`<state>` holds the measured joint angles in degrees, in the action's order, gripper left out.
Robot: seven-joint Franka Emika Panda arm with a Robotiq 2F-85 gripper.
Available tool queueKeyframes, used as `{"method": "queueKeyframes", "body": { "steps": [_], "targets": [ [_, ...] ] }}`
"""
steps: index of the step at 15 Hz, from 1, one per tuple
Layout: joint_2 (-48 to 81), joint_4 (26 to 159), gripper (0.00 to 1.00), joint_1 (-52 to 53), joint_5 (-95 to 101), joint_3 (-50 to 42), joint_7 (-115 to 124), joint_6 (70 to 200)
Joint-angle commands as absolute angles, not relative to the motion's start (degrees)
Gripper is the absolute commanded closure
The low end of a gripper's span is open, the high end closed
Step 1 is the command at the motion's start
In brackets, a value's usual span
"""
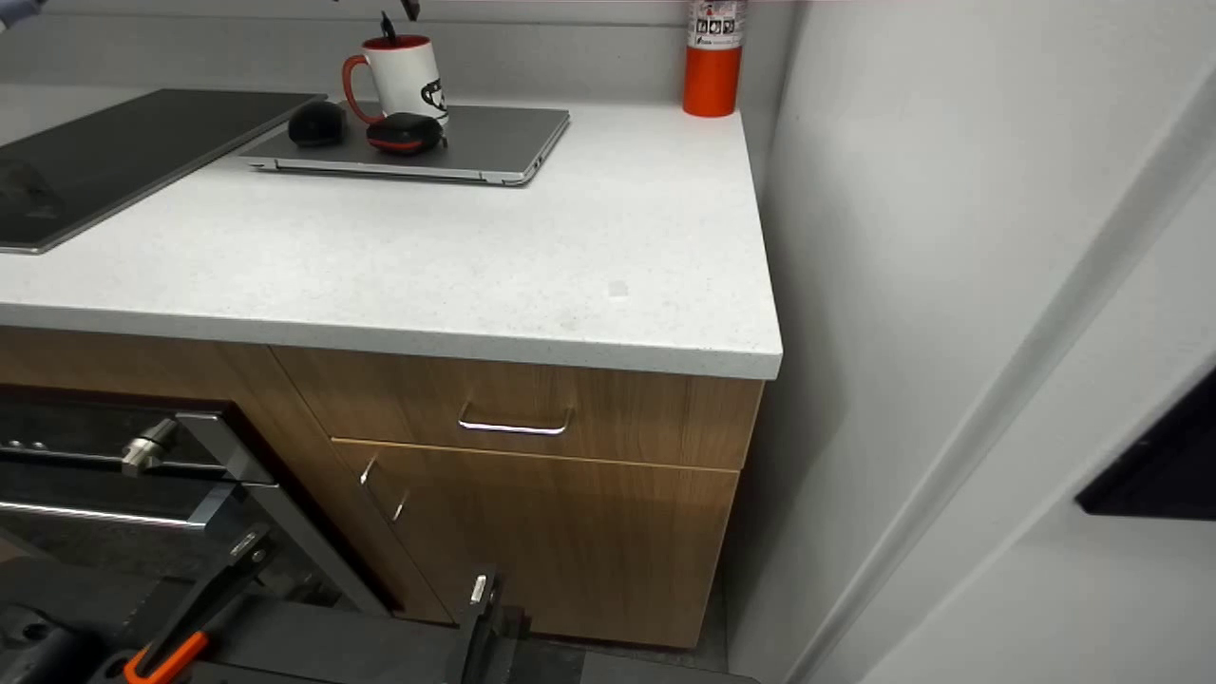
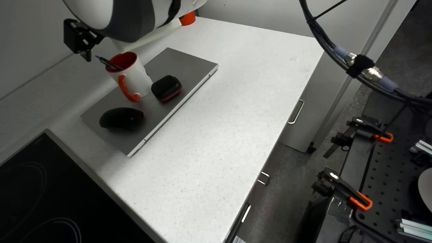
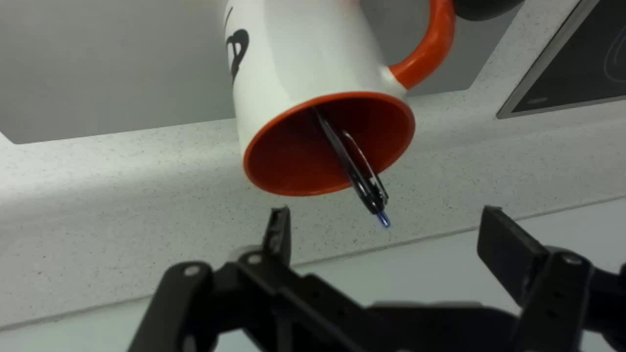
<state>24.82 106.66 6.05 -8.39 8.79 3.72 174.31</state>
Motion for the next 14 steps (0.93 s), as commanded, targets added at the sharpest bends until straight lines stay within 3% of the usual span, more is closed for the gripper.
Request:
{"method": "queueKeyframes", "body": {
  "steps": [1, 14],
  "targets": [
    [26.4, 104.5, 0.0, 5.8, -7.7, 9.6, 2.7, 176.1],
    [31.4, 99.3, 0.0, 5.8, -7.3, 10.2, -6.1, 176.6]
  ]
}}
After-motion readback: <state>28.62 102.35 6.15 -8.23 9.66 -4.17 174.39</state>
